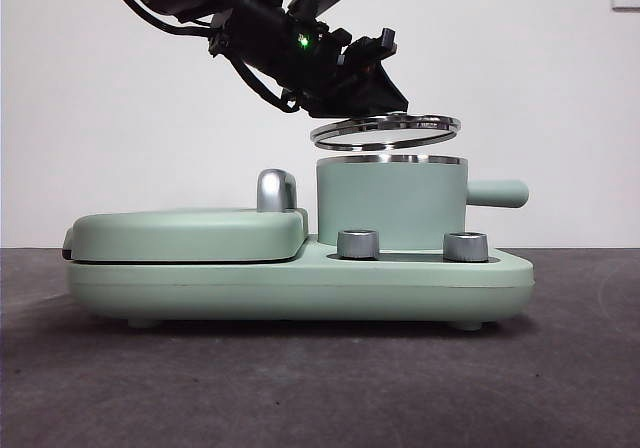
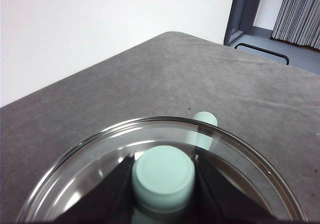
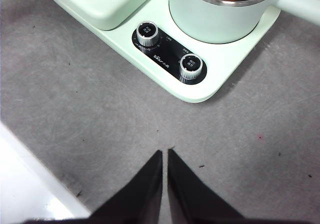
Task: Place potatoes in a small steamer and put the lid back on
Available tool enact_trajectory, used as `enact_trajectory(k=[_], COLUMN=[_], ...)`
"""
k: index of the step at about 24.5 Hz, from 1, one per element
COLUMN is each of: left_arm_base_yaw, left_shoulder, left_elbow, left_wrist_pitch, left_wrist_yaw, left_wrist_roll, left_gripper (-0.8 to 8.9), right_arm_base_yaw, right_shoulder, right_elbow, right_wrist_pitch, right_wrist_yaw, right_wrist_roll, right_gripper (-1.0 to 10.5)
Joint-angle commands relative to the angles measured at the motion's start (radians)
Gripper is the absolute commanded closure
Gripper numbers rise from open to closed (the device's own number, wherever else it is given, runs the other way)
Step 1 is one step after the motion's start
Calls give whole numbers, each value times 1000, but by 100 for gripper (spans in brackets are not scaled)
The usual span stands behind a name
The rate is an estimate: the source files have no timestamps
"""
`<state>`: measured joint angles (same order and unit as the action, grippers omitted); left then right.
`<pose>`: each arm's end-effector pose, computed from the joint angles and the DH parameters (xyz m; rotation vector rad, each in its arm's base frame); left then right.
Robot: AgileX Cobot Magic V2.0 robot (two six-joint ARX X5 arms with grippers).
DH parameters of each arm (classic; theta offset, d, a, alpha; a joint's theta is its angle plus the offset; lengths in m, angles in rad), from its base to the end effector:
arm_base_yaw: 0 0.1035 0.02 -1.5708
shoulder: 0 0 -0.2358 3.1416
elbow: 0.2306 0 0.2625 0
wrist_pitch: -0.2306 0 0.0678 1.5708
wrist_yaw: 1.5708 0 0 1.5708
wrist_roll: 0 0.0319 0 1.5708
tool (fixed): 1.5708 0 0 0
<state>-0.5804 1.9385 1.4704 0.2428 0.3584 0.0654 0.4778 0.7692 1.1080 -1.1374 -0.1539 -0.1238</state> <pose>0.3744 -0.2589 0.2400 0.0862 0.2017 -0.9421 0.1229 0.0692 0.3379 -0.2441 0.7638 0.6470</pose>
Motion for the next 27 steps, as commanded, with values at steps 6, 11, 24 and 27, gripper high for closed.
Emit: enact_trajectory(k=[6, 11, 24, 27], left_arm_base_yaw=[-11, -12, -42, -43], left_shoulder=[25, 49, 82, 82], left_elbow=[29, 29, 31, 41], left_wrist_pitch=[33, 18, 3, -26], left_wrist_yaw=[4, 5, 5, 4], left_wrist_roll=[23, 23, 58, 61], left_gripper=[800, 800, 799, 799], right_arm_base_yaw=[6, 6, 6, 6], right_shoulder=[6, 6, 7, 7], right_elbow=[10, 10, 10, 10], right_wrist_pitch=[6, 6, 6, 6], right_wrist_yaw=[0, 0, 0, 0], right_wrist_roll=[13, 17, 17, 17], right_gripper=[882, 823, 823, 823])
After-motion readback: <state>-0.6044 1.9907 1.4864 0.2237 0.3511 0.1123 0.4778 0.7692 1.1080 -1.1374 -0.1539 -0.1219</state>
